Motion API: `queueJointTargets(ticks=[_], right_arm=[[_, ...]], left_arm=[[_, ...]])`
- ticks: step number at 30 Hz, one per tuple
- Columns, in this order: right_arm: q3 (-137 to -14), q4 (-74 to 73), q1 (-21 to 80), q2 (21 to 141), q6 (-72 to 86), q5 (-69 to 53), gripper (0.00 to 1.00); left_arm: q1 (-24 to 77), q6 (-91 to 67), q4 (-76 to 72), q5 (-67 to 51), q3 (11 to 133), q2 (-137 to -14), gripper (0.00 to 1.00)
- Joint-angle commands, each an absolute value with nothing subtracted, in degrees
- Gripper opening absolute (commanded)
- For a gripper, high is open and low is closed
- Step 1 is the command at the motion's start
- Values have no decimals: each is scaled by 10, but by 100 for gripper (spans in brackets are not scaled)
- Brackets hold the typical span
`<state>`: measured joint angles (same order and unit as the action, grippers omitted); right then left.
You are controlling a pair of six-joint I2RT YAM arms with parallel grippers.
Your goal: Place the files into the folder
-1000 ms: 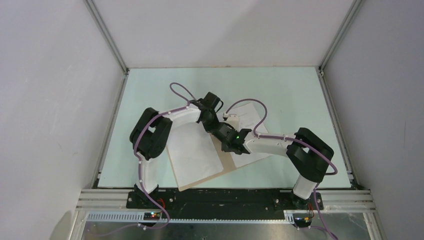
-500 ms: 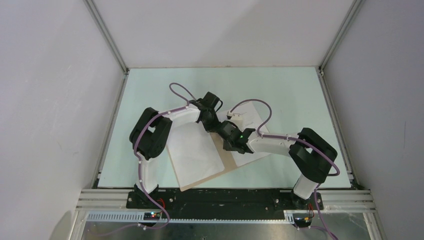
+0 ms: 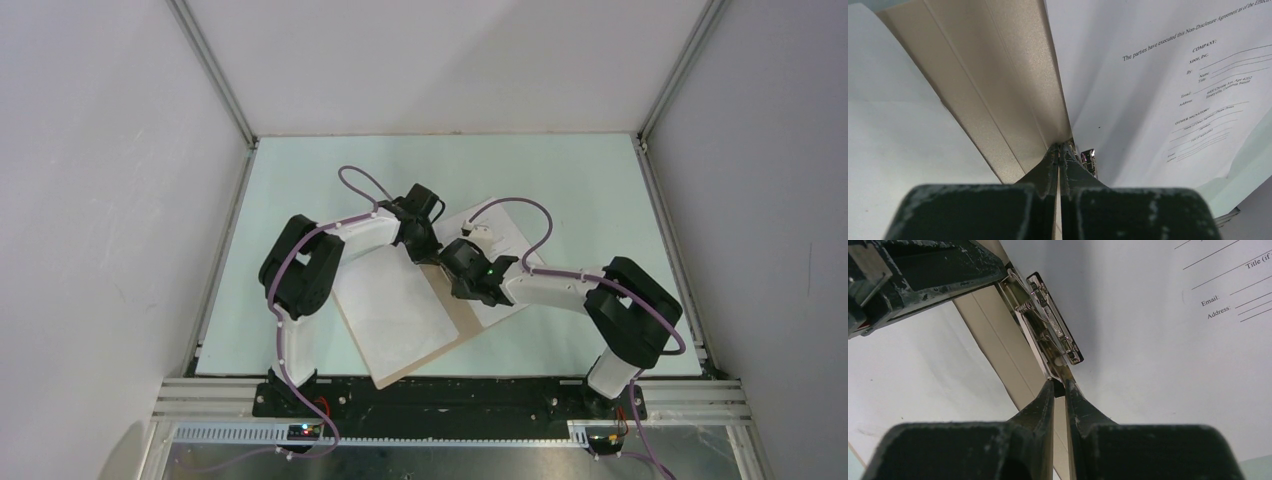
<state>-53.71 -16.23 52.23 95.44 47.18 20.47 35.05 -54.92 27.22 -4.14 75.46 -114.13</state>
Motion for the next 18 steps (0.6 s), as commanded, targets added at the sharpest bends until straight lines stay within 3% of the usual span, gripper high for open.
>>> queueJointTargets(ticks=[1,18], right_arm=[[-513,-285,505,975,457,251,6],[-511,-278,491,1052,472,227,3]], left_arm=[[348,-512,334,10,718,-1194,0],[350,-503,333,8,719,-1194,0]])
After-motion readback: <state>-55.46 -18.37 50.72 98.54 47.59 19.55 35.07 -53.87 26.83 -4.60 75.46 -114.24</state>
